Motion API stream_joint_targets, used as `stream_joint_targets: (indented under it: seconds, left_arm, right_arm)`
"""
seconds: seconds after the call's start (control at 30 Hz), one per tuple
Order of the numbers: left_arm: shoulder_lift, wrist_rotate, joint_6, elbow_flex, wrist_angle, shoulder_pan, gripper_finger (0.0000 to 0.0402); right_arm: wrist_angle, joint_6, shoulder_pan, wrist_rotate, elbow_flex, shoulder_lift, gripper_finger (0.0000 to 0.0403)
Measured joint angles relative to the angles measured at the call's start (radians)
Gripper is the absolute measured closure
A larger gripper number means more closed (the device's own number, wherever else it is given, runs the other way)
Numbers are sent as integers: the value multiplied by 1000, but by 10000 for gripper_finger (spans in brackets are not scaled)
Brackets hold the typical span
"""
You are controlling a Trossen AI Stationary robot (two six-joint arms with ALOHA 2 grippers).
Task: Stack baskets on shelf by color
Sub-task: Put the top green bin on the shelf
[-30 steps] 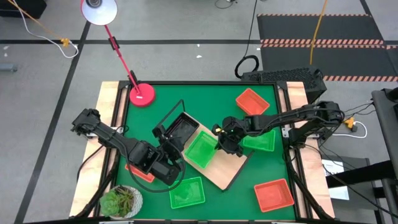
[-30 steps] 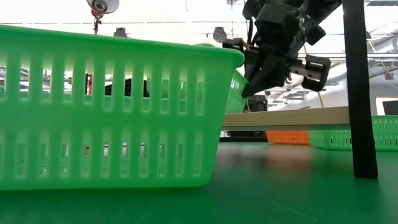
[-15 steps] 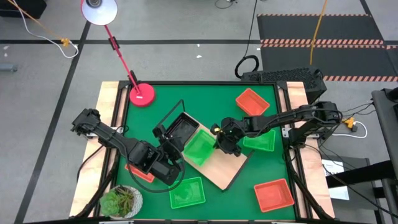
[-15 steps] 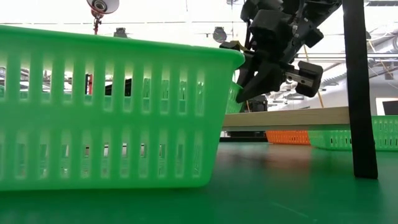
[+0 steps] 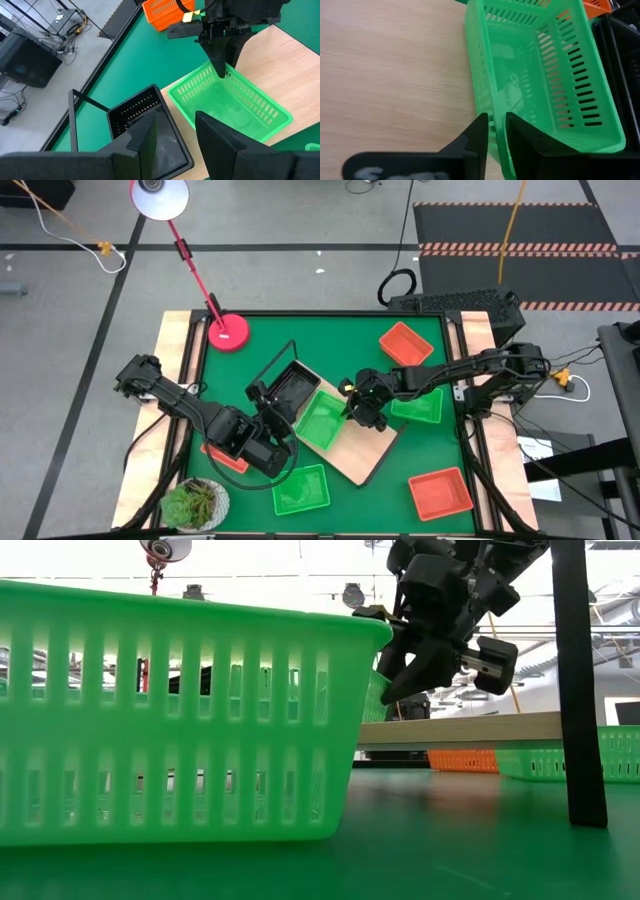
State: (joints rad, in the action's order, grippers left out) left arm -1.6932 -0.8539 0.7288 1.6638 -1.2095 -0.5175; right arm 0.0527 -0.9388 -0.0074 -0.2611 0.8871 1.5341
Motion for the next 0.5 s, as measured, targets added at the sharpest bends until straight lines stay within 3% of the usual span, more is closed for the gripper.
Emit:
stream_joint_targets:
  seconds: [0.23,0.5]
  left_arm:
    - [0,0,0,0,0,0,263]
    - [0,4,0,0,0,0,263]
  right_arm:
    - [-19,38,0,5,0,0,323]
    - [-19,89,0,104,0,0,323]
